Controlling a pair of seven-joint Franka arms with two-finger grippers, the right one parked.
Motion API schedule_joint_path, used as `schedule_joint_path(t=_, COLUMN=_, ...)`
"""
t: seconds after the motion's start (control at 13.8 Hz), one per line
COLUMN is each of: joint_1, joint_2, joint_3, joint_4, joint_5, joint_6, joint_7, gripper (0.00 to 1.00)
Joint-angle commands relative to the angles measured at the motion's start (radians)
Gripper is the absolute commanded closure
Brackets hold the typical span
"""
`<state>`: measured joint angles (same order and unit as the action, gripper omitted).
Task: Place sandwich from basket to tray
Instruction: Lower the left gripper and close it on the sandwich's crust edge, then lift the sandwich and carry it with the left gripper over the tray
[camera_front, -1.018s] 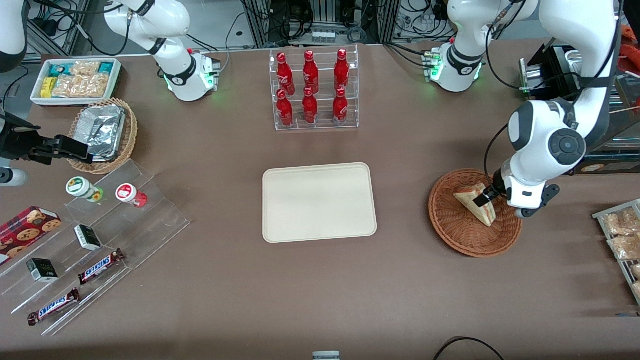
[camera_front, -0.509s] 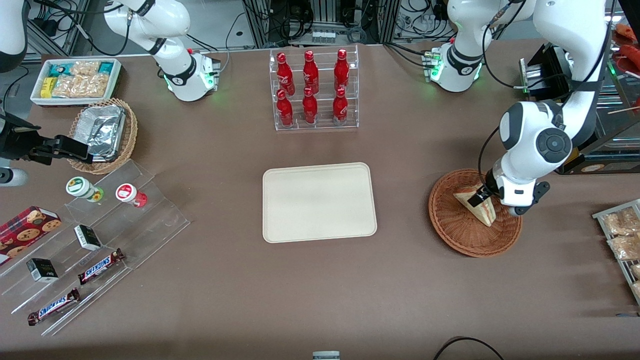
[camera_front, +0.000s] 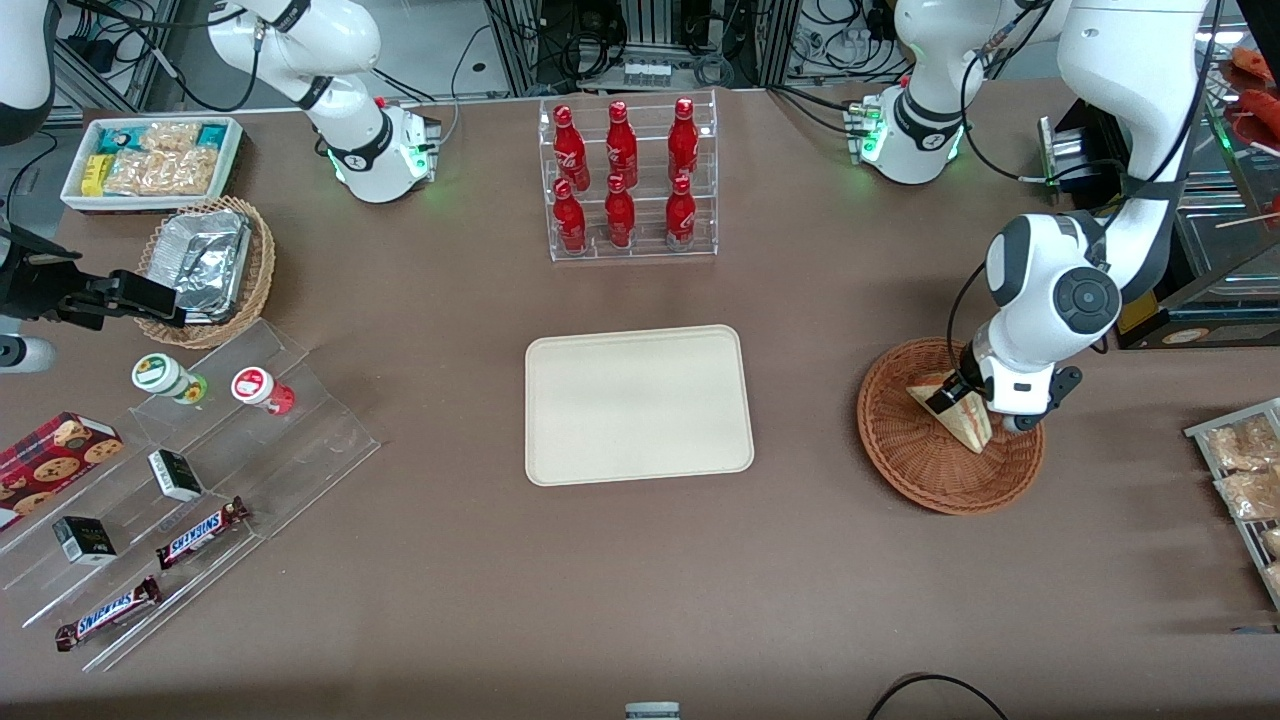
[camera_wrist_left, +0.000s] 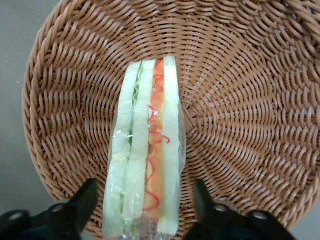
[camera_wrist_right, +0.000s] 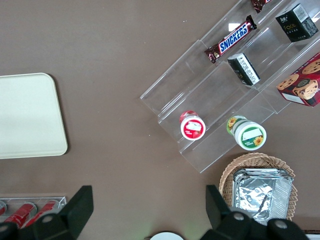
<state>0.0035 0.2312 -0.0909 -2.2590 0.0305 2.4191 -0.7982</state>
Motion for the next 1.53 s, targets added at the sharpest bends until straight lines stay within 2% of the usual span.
schedule_joint_path(t=0.0, joint_1=-0.008, joint_2=-0.012, joint_3=0.002, joint_4=-0.013, joint_5=0.0, joint_6=0.012, joint_7=-0.013, gripper=1.0)
schedule_joint_path(t=0.22, joint_1=-0.008, joint_2=-0.023, joint_3=0.002, joint_4=-0.011, joint_5=0.012, joint_6=-0.001, joint_7=-0.004, gripper=1.0)
schedule_joint_path(t=0.36, joint_1=-0.008, joint_2=-0.039, joint_3=-0.001, joint_4=0.007, joint_5=0.054, joint_6=-0.06, joint_7=-0.003, gripper=1.0)
schedule_joint_path(t=0.58, joint_1=-0.032, joint_2=-0.044, joint_3=-0.027, joint_4=0.097, joint_5=0.063, joint_6=-0.182, joint_7=0.005, gripper=1.0)
schedule_joint_path(t=0.87, joint_1=-0.126, joint_2=-0.035, joint_3=-0.03, joint_4=0.252, joint_5=0.063, joint_6=-0.352, joint_7=0.014, gripper=1.0)
schedule_joint_path(t=1.16, joint_1=-0.23, joint_2=-0.015, joint_3=-0.033, joint_4=0.3, joint_5=0.046, joint_6=-0.377, joint_7=-0.009, gripper=1.0)
schedule_joint_path(t=1.45, joint_1=-0.403, joint_2=0.034, joint_3=-0.035, joint_4=0.375, joint_5=0.025, joint_6=-0.417, joint_7=-0.007, gripper=1.0)
